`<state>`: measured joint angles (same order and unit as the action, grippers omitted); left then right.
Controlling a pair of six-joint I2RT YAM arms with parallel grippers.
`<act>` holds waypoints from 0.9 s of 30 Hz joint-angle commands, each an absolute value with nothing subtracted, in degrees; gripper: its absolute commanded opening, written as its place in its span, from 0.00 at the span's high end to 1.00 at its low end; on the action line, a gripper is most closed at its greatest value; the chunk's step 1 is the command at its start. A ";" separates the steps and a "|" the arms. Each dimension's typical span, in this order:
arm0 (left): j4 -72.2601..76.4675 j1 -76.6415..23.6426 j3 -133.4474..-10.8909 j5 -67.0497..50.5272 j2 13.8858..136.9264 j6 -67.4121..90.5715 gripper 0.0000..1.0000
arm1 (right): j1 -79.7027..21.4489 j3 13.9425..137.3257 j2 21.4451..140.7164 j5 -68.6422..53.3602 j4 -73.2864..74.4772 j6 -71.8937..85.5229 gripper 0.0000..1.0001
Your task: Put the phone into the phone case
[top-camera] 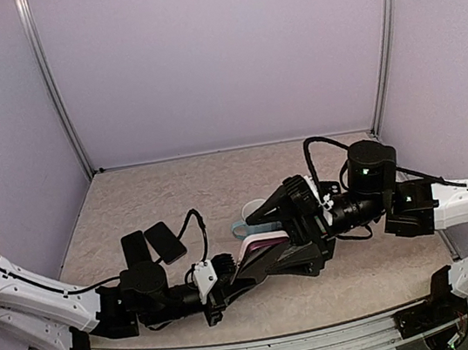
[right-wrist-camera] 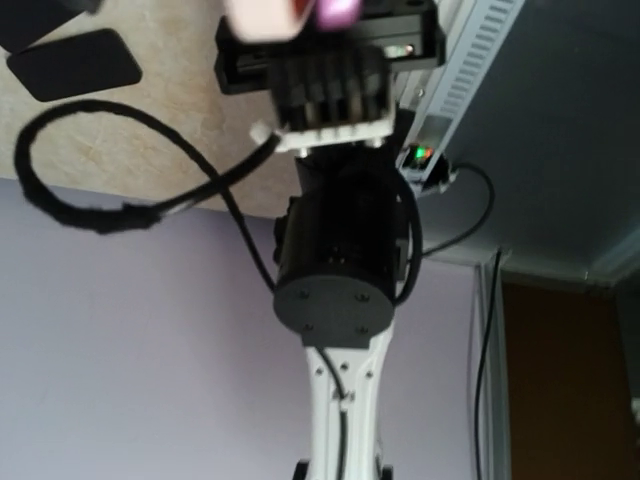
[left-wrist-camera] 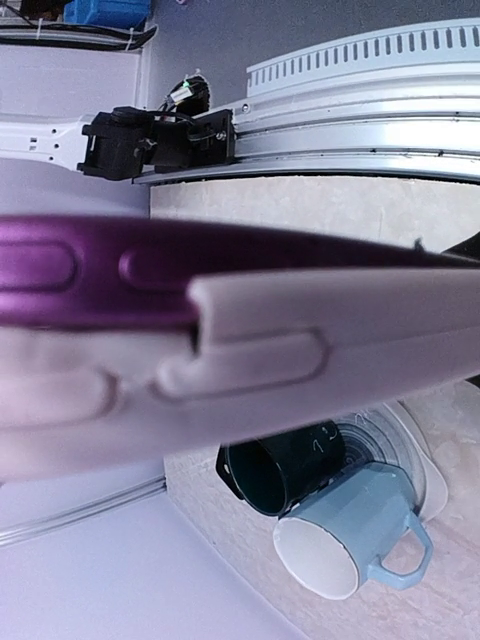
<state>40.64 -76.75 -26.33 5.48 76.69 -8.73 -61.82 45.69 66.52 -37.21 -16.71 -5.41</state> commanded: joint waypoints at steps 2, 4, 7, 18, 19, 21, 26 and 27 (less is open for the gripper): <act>45.68 -78.08 -27.17 6.74 77.25 -10.81 1.00 | -61.05 48.23 70.77 -41.90 -11.11 -8.22 0.17; 46.47 -78.13 -26.88 6.21 76.89 -10.51 1.00 | -60.91 48.10 71.32 -42.98 -10.74 -8.49 0.20; 45.39 -78.13 -27.32 4.97 76.77 -10.57 1.00 | -60.36 47.70 70.84 -42.92 -11.89 -7.46 0.37; 44.29 -79.08 -28.44 5.61 78.32 -10.58 1.00 | -60.12 48.77 71.42 -42.00 -9.34 -6.95 1.00; 44.14 -79.18 -28.63 5.47 78.38 -10.44 1.00 | -60.12 48.60 71.25 -41.94 -9.74 -6.91 1.00; 43.92 -79.34 -28.99 5.46 78.48 -9.88 1.00 | -60.12 48.65 70.98 -41.20 -10.15 -6.85 1.00; 41.31 -79.37 -32.83 5.86 79.72 -6.25 0.40 | -60.12 48.31 70.12 -38.43 -12.46 -6.34 1.00; 41.18 -79.37 -33.47 6.49 79.94 -5.50 0.34 | -60.12 48.32 69.91 -38.22 -12.77 -6.19 1.00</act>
